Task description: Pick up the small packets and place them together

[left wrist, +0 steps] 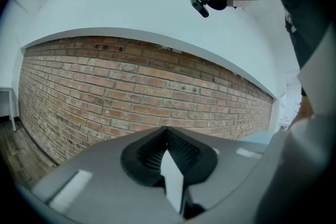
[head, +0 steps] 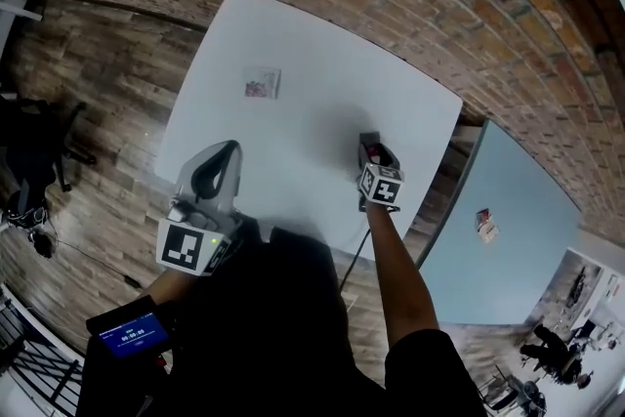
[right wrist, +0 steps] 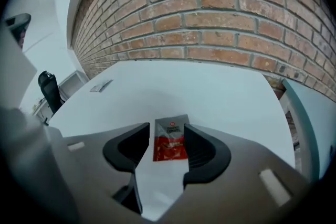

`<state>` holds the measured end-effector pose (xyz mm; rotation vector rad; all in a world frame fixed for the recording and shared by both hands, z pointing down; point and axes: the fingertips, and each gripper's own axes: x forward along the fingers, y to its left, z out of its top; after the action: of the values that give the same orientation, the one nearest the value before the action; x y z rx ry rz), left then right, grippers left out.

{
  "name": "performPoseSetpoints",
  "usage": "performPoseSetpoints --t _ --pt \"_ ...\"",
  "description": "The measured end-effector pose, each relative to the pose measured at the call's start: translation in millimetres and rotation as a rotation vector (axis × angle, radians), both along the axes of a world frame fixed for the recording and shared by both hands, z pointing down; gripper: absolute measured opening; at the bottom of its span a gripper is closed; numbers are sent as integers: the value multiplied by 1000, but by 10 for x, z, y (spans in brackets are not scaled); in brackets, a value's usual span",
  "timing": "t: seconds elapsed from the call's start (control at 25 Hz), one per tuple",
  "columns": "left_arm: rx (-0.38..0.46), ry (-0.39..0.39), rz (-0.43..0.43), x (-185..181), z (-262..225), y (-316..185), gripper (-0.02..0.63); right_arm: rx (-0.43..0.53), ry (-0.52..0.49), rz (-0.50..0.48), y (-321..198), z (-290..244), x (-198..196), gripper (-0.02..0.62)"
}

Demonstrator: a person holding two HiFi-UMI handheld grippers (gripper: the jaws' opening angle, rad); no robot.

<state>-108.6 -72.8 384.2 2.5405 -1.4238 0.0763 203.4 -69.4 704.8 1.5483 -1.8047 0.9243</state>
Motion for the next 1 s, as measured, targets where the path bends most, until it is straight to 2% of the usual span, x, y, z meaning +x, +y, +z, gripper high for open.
performPoseSetpoints --t 0.08,0.2,0.28,0.36,0.64,0.88,1.0 --pt "0 -5 -5 -76 0 -18 0 45 -9 -103 -47 -156 -118 207" --pt "-2 1 -16 -154 35 -34 0 83 68 -361 -46 -318 -243 207" --pt "2 7 -23 -164 33 -48 0 73 132 -512 -34 -331 -237 206" --pt "10 19 -25 -154 9 -40 0 33 149 -608 -20 -295 -193 204" --pt "-5 14 -55 -126 51 70 0 -130 197 -826 85 41 -71 206" --pt "2 13 -83 -110 40 126 0 -156 271 -967 96 170 -111 207" --pt "-8 5 -99 -101 57 164 0 -163 240 -961 64 196 -133 209"
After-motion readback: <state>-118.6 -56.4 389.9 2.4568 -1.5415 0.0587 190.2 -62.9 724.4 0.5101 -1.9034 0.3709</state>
